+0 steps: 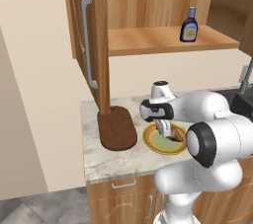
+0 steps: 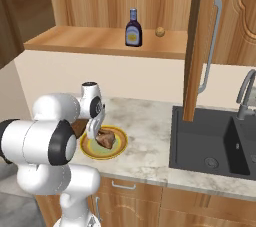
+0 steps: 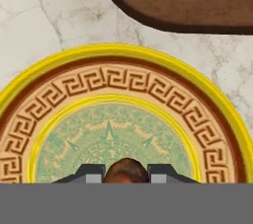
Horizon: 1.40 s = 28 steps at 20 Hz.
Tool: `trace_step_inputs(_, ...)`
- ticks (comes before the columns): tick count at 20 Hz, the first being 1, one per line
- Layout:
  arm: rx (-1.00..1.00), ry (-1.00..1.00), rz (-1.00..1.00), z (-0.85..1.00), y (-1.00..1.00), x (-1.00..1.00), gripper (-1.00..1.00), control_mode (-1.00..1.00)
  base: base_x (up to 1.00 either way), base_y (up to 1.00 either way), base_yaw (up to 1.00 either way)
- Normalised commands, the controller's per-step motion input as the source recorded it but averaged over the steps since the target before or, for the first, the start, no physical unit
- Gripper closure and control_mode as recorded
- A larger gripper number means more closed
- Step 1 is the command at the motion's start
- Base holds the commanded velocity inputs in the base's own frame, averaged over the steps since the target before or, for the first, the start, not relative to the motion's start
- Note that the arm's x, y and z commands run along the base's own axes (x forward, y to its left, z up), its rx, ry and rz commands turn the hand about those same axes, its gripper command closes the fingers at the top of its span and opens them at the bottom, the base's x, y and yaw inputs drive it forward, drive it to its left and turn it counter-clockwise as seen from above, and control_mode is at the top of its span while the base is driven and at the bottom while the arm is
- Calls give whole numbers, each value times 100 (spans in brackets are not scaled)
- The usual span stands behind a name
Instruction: Pick the chicken drumstick from the plate and place it on the cutting board. Then pick the condiment bottle from the cabinet and place it next to the cutting board.
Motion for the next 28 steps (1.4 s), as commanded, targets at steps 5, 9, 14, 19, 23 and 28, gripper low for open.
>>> trace_step_inputs(5,0,1,3,26,0,0,100,-100,0,0,0)
trace_step_inputs(9,0,0,3,27,3,0,100,-100,0,0,0)
trace_step_inputs(14,0,0,3,21,16,0,100,-100,0,0,0)
trace_step_inputs(19,0,0,2,17,27,0,100,-100,0,0,0)
trace_step_inputs(23,0,0,1,16,27,0,100,-100,0,0,0)
trace_step_inputs(28,0,0,0,13,22,0,100,-100,0,0,0)
